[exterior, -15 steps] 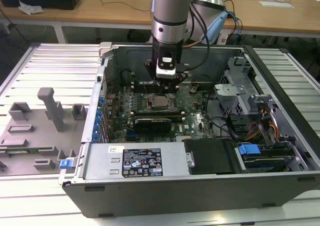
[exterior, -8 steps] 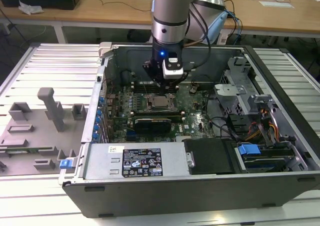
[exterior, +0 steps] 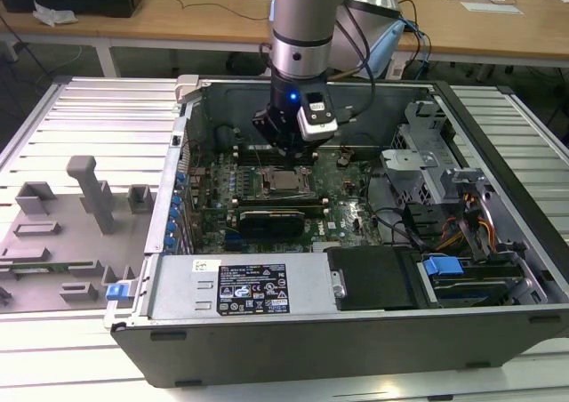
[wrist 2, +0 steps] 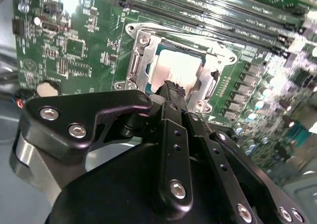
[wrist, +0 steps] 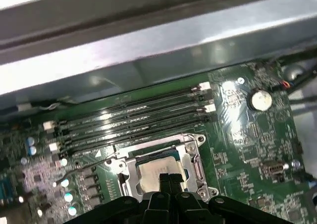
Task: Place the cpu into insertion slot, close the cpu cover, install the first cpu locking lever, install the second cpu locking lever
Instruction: 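Close the cpu cover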
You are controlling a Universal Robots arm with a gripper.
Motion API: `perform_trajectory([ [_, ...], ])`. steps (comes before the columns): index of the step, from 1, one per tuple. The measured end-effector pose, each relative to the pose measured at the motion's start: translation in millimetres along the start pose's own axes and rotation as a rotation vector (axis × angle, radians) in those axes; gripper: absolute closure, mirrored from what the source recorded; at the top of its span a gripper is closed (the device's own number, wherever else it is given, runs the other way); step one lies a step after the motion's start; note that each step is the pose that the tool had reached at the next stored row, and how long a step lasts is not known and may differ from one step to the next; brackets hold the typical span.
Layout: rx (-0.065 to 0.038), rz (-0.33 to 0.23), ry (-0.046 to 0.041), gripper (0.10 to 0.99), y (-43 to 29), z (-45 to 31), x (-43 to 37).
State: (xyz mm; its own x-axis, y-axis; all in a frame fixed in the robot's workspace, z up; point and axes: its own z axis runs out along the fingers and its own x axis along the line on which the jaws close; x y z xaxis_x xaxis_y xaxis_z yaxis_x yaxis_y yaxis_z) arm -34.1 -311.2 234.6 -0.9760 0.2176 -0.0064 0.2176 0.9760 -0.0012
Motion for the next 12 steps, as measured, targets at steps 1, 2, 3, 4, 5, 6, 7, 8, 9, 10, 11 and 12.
perform_trajectory([
  [1, 0.0, -0.044, -0.0002, 0.98, 0.0, 0.2, 0.0],
  [2, 0.001, -0.081, -0.0004, 0.98, 0.0, 0.4, 0.0],
  [3, 0.001, -0.103, -0.0004, 0.98, 0.0, 0.5, 0.0],
  [4, 0.001, -0.122, -0.0006, 0.98, 0.0, 0.6, 0.0],
  [5, 0.002, -0.15, -0.0007, 0.98, 0.0, 0.8, 0.0],
  [6, 0.002, -0.169, -0.0009, 0.98, 0.0, 0.9, 0.0],
  [7, 0.005, -0.194, -0.0014, 0.98, 0.0, 1.1, 0.1],
  [8, 0.01, -0.209, -0.002, 0.98, 0.0, 1.0, 0.2],
  [9, 0.014, -0.216, -0.0026, 0.98, -0.1, 1.1, 0.5],
  [10, 0.02, -0.221, -0.0033, 0.98, -0.3, 1.1, 1.4],
  [11, 0.026, -0.228, -0.0041, 0.98, -0.6, 1.2, 2.9],
  [12, 0.028, -0.233, -0.0041, 0.98, -1.0, 1.2, 4.2],
])
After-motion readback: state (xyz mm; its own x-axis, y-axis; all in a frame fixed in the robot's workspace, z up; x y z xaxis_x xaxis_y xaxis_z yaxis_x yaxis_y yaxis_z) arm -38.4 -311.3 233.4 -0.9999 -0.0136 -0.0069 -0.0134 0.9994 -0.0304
